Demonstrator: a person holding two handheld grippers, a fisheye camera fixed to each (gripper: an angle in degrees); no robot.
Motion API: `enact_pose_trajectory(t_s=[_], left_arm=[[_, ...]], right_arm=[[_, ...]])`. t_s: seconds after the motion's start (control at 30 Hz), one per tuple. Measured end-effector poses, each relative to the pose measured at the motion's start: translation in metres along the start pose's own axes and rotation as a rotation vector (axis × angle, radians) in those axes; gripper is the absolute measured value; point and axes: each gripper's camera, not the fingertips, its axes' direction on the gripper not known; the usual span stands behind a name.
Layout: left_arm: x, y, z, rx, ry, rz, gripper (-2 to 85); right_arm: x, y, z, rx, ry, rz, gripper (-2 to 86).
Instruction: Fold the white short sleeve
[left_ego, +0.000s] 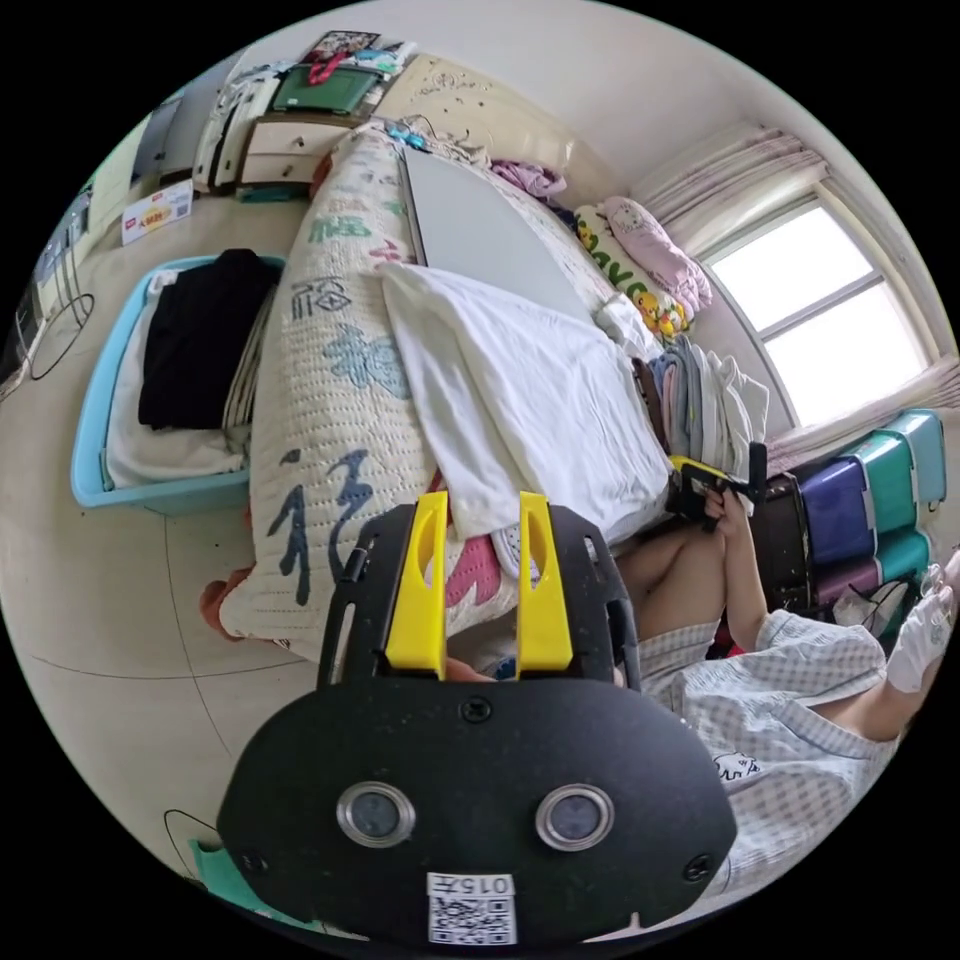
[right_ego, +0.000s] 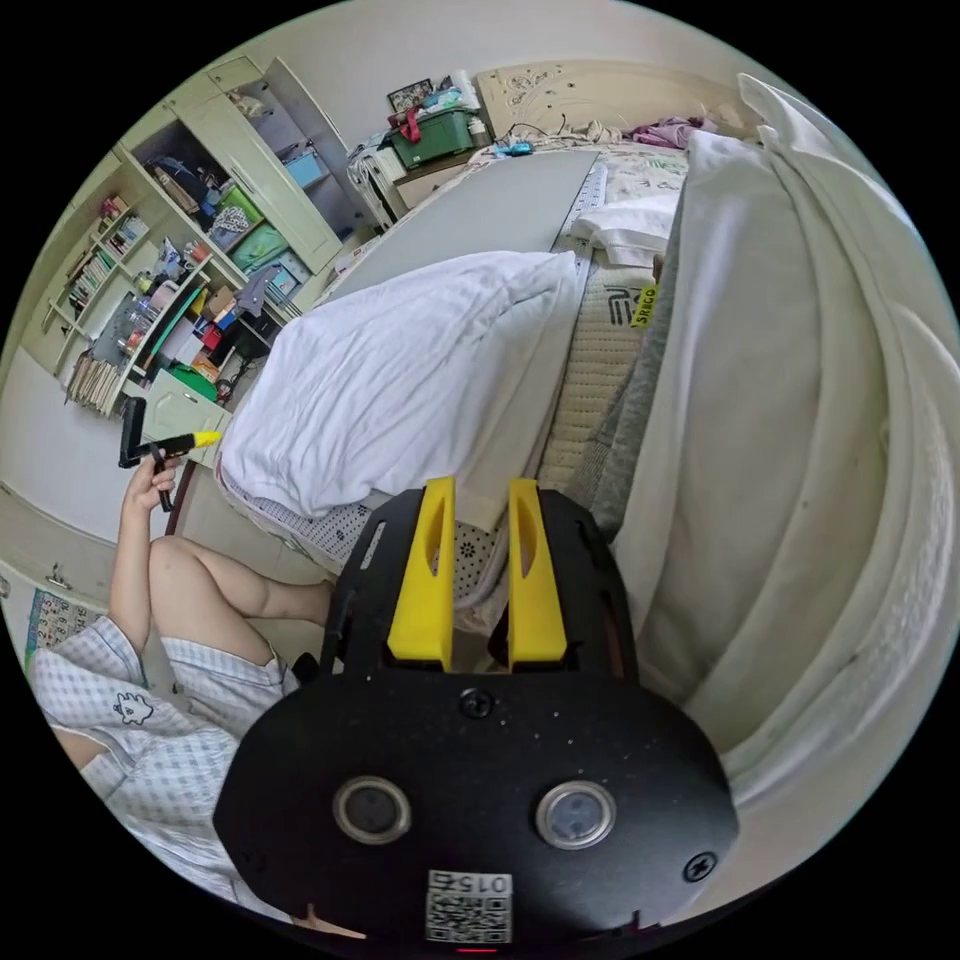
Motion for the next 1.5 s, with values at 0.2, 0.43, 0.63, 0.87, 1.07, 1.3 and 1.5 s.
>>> enact_pose_trajectory(t_s=[0.2,0.43,0.63,0.87,1.07,1.3,1.5], left_arm=[[-0.001,-0.016,0.022,-0.074,-0.033,0.012,5.3],[0.002,-0.020,0.018,-0.078,-0.045,0.067,0.2],[0.004,-0.011,-0.004,-0.049,-0.088,0.108,-0.4],[0.002,-0.006,0.003,-0.088,-0.128,0.107,-0.4],[0.005,-0.003,0.012,-0.108,-0.136,0.103,-0.4],[0.010,0.007,0.011,-0.099,-0.130,0.109,-0.4],[0.018,0.021,0.020,-0.140,-0.156,0.128,0.1]], right_arm=[[0.003,0.001,0.010,-0.091,-0.033,0.010,3.5],[-0.005,0.006,0.015,-0.117,0.012,-0.020,-0.4],[-0.024,0.015,0.008,-0.180,0.251,-0.088,-0.6],[-0.027,0.016,0.010,-0.090,0.184,-0.033,5.2],[-0.034,0.017,0.029,-0.131,0.158,-0.037,4.9],[-0.053,0.032,0.026,-0.184,0.300,-0.154,-0.7],[-0.070,0.048,0.037,-0.244,0.421,-0.223,0.1]])
